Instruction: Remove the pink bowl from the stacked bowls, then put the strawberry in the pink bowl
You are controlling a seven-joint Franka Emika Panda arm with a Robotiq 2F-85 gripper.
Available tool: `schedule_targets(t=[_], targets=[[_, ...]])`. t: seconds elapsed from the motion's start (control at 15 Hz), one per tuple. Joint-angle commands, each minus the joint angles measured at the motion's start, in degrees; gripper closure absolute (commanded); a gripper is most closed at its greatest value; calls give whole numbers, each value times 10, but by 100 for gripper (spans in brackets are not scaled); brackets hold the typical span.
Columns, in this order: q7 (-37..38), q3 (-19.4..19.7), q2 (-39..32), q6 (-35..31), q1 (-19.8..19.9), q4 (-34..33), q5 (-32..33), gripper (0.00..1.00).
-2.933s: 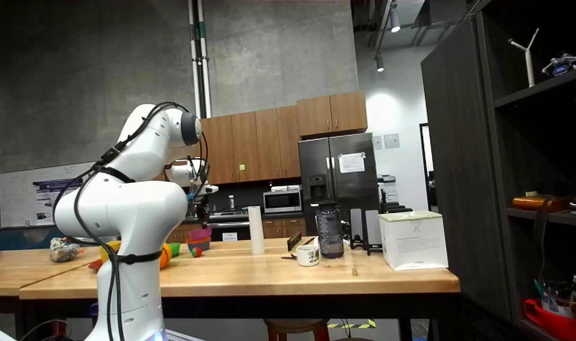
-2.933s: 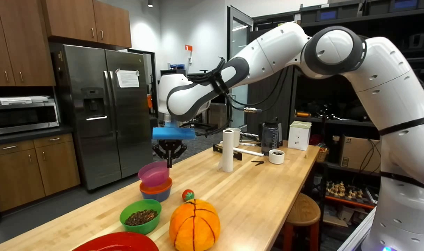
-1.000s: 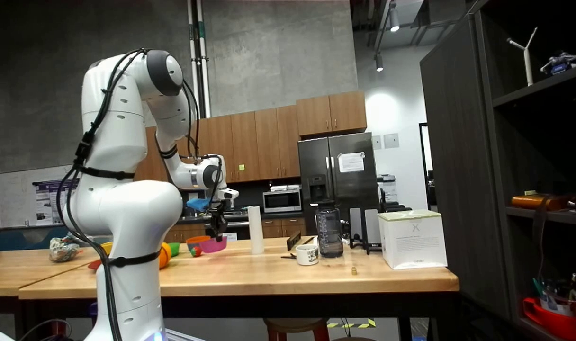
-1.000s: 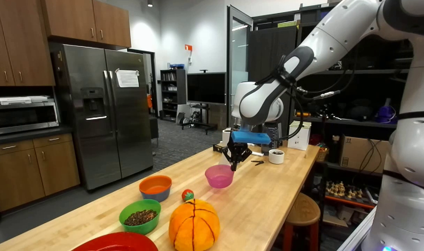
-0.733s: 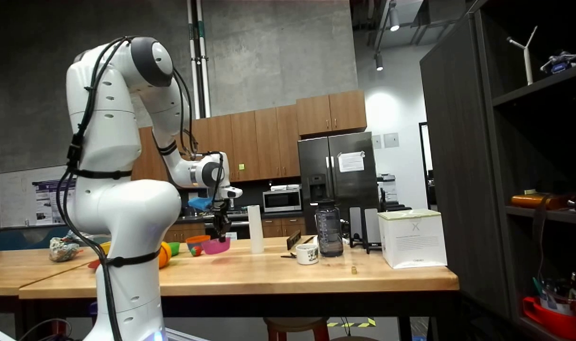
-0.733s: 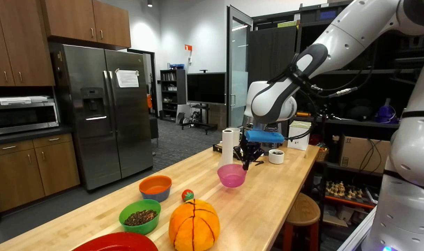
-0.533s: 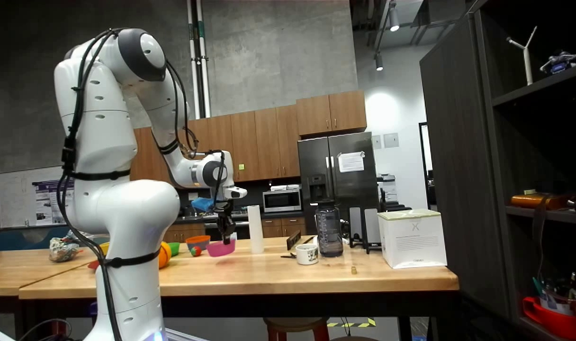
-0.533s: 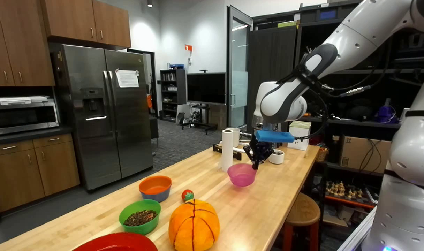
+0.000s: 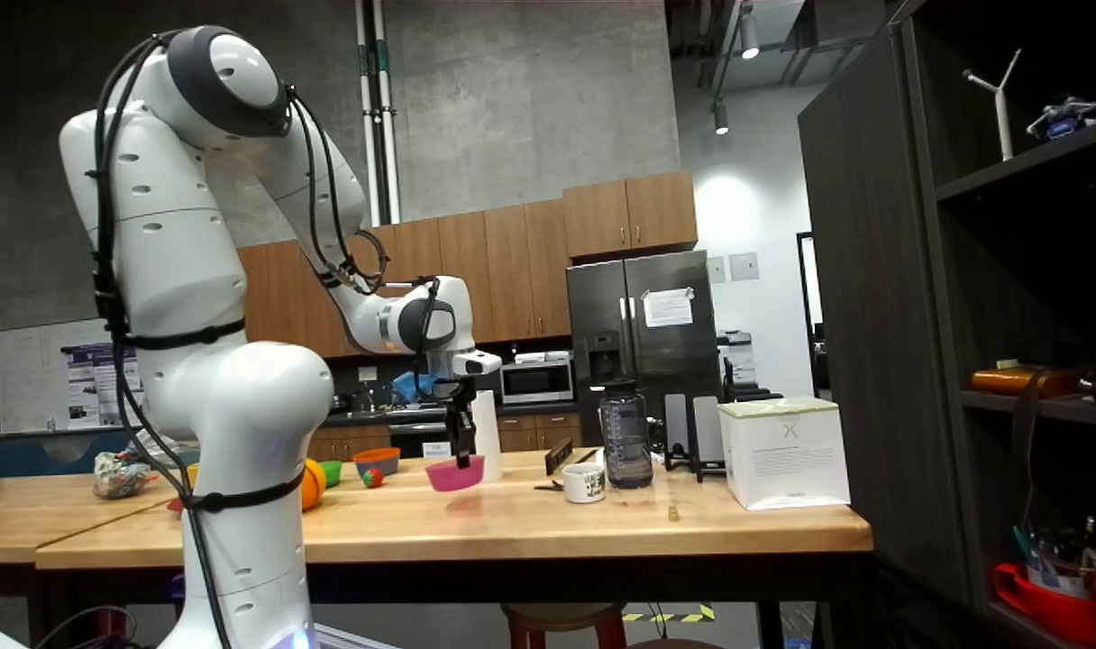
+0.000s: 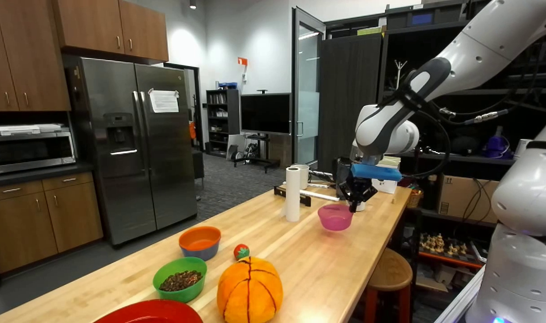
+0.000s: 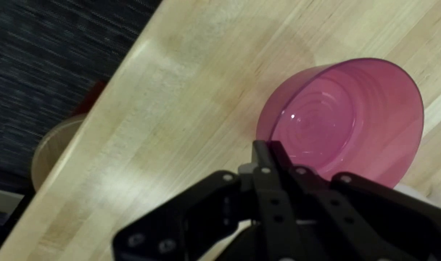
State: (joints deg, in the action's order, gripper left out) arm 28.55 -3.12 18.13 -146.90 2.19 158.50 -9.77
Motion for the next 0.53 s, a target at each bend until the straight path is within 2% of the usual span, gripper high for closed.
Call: schedule_targets(t=[0.0, 0.27, 0.47], targets=[[-7, 15, 9, 5, 28, 4, 2, 99], [-26, 27, -10, -11, 19, -3, -28, 99], [-13, 19, -25, -30, 25, -6, -21, 99]])
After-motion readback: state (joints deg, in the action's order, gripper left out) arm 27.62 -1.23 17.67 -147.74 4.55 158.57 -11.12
